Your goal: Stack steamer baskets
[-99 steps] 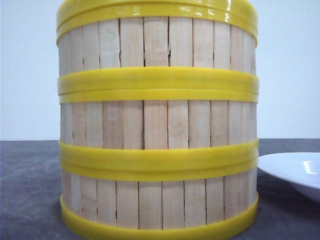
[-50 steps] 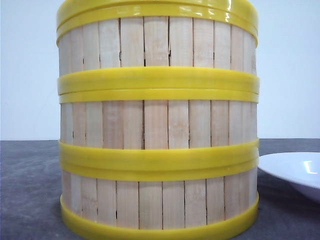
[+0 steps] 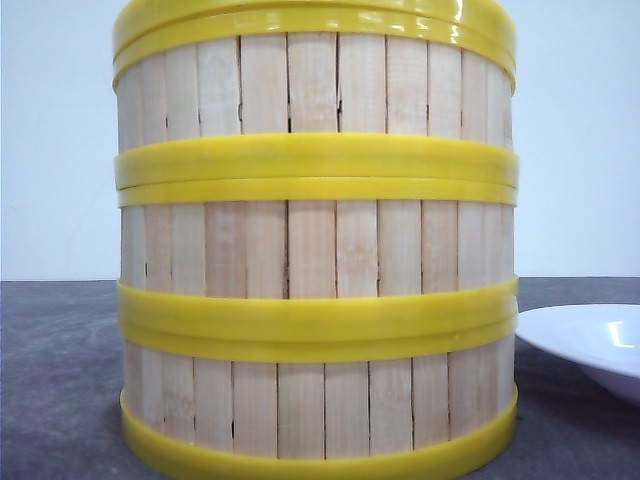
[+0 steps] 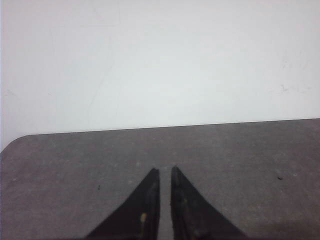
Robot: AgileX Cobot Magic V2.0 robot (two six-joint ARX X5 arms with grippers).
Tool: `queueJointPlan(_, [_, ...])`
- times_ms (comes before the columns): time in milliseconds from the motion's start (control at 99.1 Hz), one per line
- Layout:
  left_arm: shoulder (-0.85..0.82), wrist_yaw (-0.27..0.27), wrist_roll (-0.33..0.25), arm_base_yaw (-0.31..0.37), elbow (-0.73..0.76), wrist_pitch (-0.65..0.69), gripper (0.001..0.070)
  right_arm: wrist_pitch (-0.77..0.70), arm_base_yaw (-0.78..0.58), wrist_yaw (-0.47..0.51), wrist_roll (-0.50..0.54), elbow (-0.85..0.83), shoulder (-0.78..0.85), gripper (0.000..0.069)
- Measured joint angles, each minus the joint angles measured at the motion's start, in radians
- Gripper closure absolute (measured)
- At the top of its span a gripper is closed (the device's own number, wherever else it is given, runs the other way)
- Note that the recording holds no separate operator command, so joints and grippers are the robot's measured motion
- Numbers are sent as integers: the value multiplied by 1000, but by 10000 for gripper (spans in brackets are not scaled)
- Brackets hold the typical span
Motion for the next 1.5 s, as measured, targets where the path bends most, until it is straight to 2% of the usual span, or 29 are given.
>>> queueJointPlan(272, [-10,-14,28,1,0,-36,695,0,0,0,0,0,0,681])
queueJointPlan(323, [-22,-32,1,13,-4,-72,695,0,0,0,0,0,0,681])
queueJointPlan(383, [-55,-28,-50,51,-49,-37,695,0,0,0,0,0,0,681])
queueJointPlan(414, [-83,-5,-62,74,-92,0,695,0,0,0,0,0,0,681])
queueJointPlan(454, [-130,57,-63,107,-164,60,695,0,0,0,0,0,0,681])
queueJointPlan(555, [-282,288,-57,203,-402,269,695,0,0,0,0,0,0,681])
queueJointPlan(585, [-320,337,-64,227,-469,323,695,0,0,0,0,0,0,681])
queueJointPlan(656, [-391,366,-98,276,-602,370,695,0,0,0,0,0,0,681])
queueJointPlan(756, [-449,385,-153,337,-758,356,695,0,0,0,0,0,0,681])
queueJointPlan(827, [-467,409,-171,353,-808,319,695,0,0,0,0,0,0,681])
queueJointPlan(928, [-474,403,-159,352,-810,351,695,0,0,0,0,0,0,681])
queueJointPlan(1120, [-474,291,-69,352,-810,354,695,0,0,0,0,0,0,681])
queueJointPlan(1210, [-474,289,-52,352,-810,359,695,0,0,0,0,0,0,681])
queueJointPlan(1503, [-474,288,-47,352,-810,359,695,0,0,0,0,0,0,681])
